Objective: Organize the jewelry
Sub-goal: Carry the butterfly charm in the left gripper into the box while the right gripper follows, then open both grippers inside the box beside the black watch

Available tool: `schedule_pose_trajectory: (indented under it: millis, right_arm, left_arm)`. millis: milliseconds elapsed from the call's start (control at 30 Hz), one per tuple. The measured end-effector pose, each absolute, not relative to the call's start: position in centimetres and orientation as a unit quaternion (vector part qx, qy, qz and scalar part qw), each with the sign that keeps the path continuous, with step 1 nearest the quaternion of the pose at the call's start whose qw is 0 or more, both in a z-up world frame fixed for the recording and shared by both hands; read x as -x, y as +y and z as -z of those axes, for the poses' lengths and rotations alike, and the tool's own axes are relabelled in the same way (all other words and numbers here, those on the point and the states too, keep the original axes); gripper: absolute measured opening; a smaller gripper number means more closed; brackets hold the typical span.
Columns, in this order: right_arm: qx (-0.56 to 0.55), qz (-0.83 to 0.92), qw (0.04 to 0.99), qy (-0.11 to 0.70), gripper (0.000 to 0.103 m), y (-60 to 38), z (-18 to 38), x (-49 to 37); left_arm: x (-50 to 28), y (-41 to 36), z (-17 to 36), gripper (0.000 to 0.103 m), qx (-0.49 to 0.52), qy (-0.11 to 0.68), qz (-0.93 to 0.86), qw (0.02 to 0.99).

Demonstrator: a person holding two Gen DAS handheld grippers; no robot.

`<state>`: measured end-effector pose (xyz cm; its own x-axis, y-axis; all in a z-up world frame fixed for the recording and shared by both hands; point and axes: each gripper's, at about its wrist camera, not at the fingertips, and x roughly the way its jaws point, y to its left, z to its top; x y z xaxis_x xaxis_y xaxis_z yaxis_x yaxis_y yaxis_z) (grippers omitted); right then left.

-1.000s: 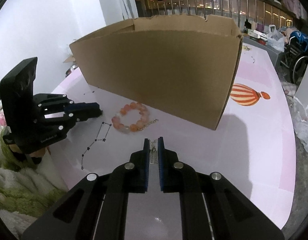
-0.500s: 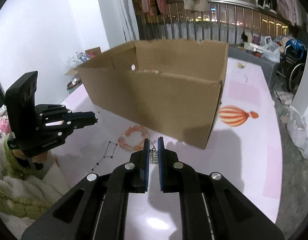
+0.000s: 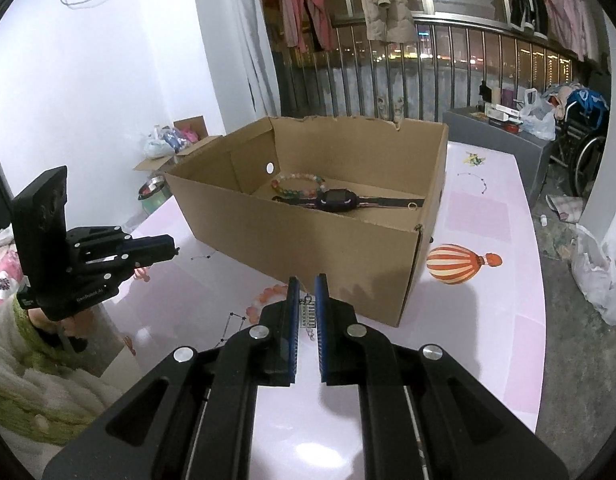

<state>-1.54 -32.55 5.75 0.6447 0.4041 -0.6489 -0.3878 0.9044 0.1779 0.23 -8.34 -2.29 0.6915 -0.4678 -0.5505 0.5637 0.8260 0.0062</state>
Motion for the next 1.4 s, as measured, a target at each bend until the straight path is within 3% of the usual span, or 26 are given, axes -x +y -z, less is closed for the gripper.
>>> schedule_pose_trajectory:
  millis: [467, 867, 1400]
  right_arm:
    - [-0.019, -0.237, 0.923, 0.302, 0.008, -32.9, -10.5, 1.0]
    - [-0.021, -0.243, 0.931, 0.271, 0.008, -32.7, -13.0, -3.3]
    - [-0.022, -0.228, 0.9, 0.37, 0.009, -32.8, -8.4, -12.9]
  left_arm:
    - [0.6, -7.7, -3.7, 0.007, -0.094, 0.213, 0.298, 0.926]
    - [-4.5, -9.4, -6.8, 0.007, -0.091, 0.188, 0.319, 0.925]
    - [-16.9, -14.0, -3.1, 0.007, -0.089, 0.338, 0.348, 0.87]
